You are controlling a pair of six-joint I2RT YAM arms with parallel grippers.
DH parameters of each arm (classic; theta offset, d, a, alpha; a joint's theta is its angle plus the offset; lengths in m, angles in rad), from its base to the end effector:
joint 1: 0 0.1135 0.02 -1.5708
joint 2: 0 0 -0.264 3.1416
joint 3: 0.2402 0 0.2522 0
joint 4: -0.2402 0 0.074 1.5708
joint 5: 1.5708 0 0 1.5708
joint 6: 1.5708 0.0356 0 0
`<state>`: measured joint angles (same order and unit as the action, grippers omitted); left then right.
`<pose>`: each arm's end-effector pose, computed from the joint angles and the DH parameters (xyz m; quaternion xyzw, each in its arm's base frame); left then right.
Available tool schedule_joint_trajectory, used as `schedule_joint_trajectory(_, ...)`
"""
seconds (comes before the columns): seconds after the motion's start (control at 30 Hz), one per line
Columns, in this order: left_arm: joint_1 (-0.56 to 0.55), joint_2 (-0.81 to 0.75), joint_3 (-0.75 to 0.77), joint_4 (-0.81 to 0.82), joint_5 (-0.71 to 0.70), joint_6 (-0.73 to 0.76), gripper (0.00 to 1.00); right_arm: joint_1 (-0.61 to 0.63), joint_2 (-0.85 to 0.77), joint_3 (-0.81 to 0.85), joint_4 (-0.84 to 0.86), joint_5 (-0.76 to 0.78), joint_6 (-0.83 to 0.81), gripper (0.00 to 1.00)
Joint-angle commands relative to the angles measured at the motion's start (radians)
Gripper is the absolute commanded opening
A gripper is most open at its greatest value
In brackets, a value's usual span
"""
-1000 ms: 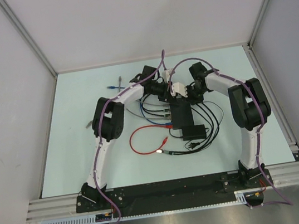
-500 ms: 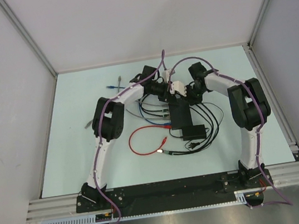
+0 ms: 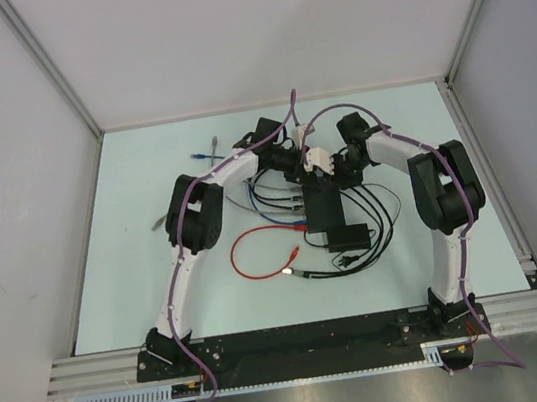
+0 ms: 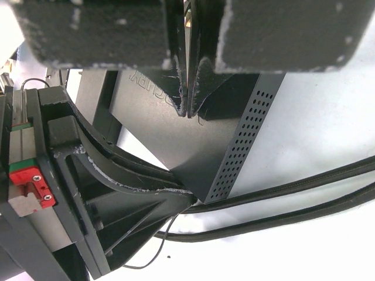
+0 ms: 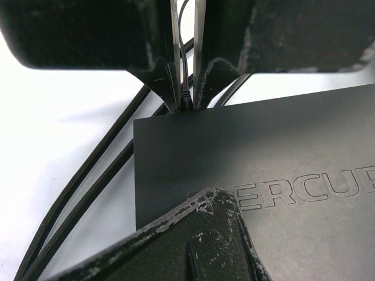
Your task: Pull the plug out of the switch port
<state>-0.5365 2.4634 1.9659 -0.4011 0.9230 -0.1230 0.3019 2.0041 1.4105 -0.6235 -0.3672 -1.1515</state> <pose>0.4401 -0.2948 0.1402 0.3173 0.7971 -0.4934 0.1433 0.3825 0.1325 0.1652 -0.6671 0.7020 0.0925 0.2317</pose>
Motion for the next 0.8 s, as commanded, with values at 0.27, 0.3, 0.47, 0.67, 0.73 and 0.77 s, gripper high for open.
schedule_joint_trajectory(0.27, -0.003, 0.034, 0.010, -0.024, -0.039, 0.029, 0.00, 0.066, 0.055, -0.005, -0.016, -0.056, -0.001, 0.09)
schedule_joint_trajectory(0.3, -0.005, 0.034, 0.010, -0.024, -0.039, 0.031, 0.00, 0.065, 0.048, -0.007, -0.007, -0.058, -0.001, 0.10)
schedule_joint_trajectory(0.47, -0.003, 0.034, 0.010, -0.022, -0.041, 0.031, 0.00, 0.080, 0.059, 0.024, -0.036, -0.042, -0.033, 0.09)
schedule_joint_trajectory(0.67, -0.003, 0.031, 0.007, -0.024, -0.039, 0.031, 0.00, 0.120, 0.079, 0.082, -0.123, 0.014, -0.082, 0.07)
schedule_joint_trajectory(0.73, -0.003, 0.032, 0.005, -0.024, -0.041, 0.029, 0.00, 0.137, 0.087, 0.125, -0.182, 0.040, -0.103, 0.07)
schedule_joint_trajectory(0.77, -0.003, 0.032, 0.007, -0.022, -0.039, 0.029, 0.00, 0.143, 0.100, 0.143, -0.206, 0.062, -0.112, 0.07)
